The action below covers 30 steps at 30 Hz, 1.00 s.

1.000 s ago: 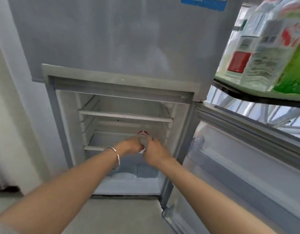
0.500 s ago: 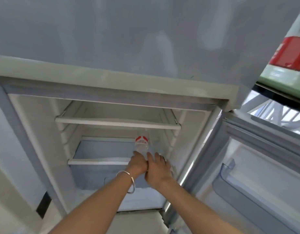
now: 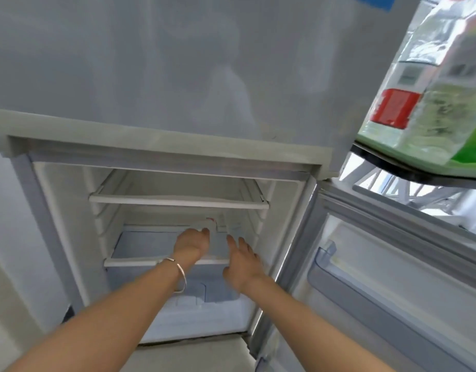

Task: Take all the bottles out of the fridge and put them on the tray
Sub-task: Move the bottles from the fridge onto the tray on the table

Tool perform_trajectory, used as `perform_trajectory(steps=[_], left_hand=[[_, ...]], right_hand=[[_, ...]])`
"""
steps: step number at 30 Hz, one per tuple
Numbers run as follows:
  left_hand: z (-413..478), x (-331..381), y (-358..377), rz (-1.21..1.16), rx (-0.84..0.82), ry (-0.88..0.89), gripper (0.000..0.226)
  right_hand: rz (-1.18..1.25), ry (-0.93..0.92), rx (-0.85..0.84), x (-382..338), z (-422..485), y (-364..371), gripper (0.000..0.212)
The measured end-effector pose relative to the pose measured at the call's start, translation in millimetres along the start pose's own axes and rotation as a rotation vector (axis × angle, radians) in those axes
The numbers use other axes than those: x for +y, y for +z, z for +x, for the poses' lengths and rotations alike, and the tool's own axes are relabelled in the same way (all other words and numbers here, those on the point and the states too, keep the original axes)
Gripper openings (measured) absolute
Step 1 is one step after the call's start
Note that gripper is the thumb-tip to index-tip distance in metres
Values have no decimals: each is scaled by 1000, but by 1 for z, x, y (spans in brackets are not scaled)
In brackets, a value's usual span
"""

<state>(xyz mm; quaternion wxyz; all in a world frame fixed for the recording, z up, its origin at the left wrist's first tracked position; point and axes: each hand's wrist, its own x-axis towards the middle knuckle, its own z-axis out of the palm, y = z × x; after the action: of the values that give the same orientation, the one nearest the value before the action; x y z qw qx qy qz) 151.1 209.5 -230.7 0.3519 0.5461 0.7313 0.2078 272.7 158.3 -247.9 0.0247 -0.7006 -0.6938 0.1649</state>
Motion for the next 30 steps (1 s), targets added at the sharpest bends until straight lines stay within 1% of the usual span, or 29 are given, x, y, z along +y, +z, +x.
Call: perform_trajectory(steps=[4,7,9,11,14,17,18,20,21,23,24,26,28,30], left_hand=[[-42,10,-39,120,36,117,56],[-83,28,-67,238,77,223,55],[-110,44,-86,278,113,277,61],[-134,60,-101,311,146,325,65],[-165,84,-116,319,128,360,59],[-202,113,-127,373,126,422,54],[-212,122,-131,403,160,445,54],[-240,146,-137,452,270,511,59],[-251,155,-143,447,324,543,63],[-272,177,-147,352,361,621,73],[-280,186,-147,288,358,661,74],[-293,200,-140,211,316,757,70],[-304,212,-127,122,195,822,63],[-316,225,-113,18,69,876,57]], right_hand=[[74,-44,-14,-12,-25,-22,97],[146,-72,-30,-22,-45,-35,105],[244,-78,-10,-29,-60,-42,113],[388,-88,66,-33,-77,-52,115],[541,-104,204,-33,-104,-73,100],[629,-114,342,-27,-136,-95,76],[651,-131,385,-28,-147,-103,68],[669,-136,474,-22,-170,-122,61],[674,-137,513,-23,-175,-132,60],[733,-142,574,-16,-192,-157,60],[776,-150,603,-10,-198,-169,62],[845,-161,681,4,-213,-193,62],[901,-182,777,22,-226,-216,58],[974,-198,897,42,-237,-237,59]])
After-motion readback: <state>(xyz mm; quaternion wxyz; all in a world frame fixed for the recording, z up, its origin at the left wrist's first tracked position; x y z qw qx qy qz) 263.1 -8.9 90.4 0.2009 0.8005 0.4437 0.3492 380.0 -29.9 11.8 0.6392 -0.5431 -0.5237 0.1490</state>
